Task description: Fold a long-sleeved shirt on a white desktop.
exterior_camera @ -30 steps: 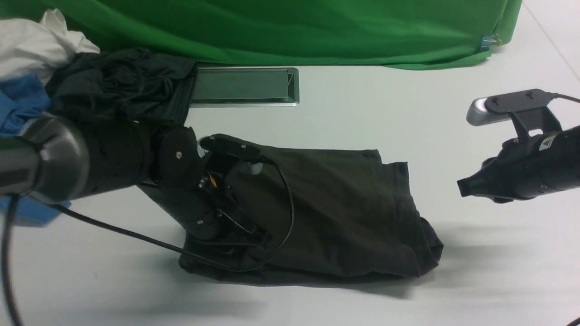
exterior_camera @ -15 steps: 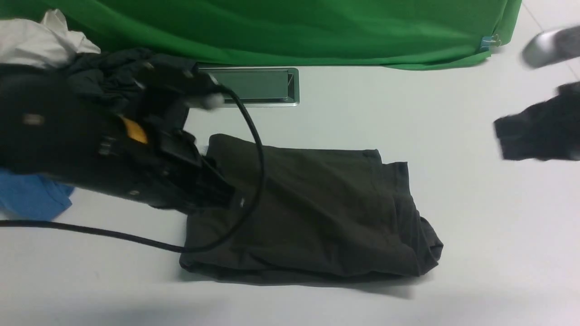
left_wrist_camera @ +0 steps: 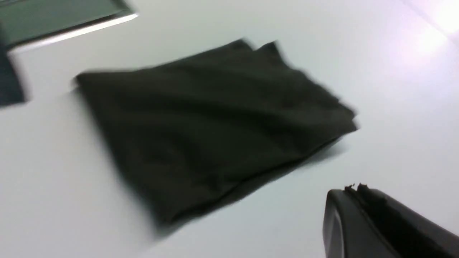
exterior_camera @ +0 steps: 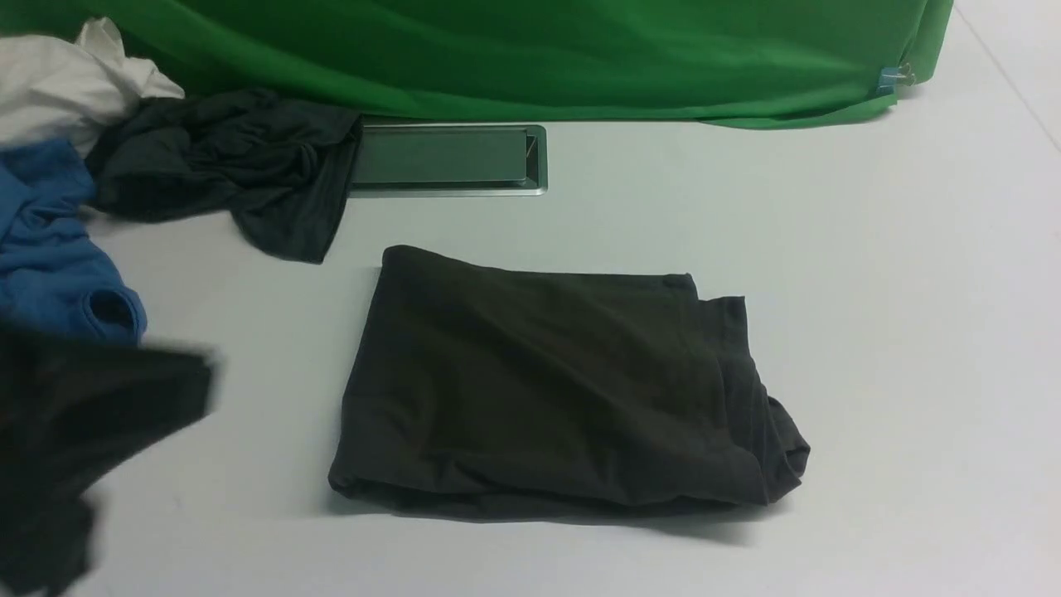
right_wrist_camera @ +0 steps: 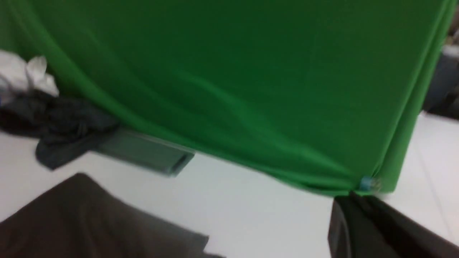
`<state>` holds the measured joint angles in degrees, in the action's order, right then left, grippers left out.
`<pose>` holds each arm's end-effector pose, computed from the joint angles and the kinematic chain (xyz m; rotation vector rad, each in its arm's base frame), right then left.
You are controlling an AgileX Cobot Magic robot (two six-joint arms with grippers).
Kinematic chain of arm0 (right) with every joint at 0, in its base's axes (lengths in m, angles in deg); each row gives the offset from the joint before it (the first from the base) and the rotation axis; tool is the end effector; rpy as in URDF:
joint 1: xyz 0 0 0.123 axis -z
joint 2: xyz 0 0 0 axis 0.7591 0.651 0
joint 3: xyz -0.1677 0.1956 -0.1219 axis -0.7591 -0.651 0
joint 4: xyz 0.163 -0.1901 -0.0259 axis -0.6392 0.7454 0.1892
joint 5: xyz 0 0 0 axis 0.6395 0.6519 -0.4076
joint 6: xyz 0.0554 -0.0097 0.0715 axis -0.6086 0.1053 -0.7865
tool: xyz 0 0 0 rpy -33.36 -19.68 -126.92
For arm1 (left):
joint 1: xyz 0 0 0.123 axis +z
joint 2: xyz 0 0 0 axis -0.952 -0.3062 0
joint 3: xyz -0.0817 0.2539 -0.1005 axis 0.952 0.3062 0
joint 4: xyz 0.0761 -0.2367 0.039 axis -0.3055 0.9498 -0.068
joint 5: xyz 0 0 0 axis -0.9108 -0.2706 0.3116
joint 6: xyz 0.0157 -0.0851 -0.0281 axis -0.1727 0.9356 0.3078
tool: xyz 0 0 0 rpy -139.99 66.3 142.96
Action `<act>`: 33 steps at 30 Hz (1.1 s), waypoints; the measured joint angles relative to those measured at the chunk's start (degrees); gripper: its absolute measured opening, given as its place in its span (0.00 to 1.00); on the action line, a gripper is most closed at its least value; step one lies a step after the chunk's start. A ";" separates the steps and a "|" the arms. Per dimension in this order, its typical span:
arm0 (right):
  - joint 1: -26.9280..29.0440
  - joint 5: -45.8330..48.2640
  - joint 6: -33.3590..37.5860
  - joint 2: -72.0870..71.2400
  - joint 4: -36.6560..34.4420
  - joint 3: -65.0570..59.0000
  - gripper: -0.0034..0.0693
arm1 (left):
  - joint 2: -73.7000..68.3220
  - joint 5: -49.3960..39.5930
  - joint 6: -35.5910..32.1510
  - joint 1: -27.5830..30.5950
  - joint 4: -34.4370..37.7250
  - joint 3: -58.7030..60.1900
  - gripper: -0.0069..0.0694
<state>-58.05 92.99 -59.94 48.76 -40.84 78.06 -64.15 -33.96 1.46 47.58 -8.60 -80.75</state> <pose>0.0578 0.0183 0.3324 -0.2933 1.5866 0.1115 0.0794 -0.0504 0.3745 0.4880 2.1724 -0.4251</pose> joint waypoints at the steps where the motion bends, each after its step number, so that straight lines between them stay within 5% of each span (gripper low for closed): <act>1: 0.00 -1.25 -0.26 -3.41 0.06 -2.39 0.09 | 3.45 -1.55 2.47 0.00 -1.99 2.39 0.12; 16: 0.00 -2.58 -2.99 -7.28 0.17 -5.85 0.12 | 13.22 2.15 6.49 0.00 10.05 8.10 0.12; 33: 0.00 -2.58 -3.05 -7.28 0.17 -5.86 0.18 | 13.22 9.16 3.50 0.00 4.73 8.56 0.12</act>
<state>-58.05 90.41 -62.99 41.48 -40.67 72.20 -50.93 -24.80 4.96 47.58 -3.87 -72.19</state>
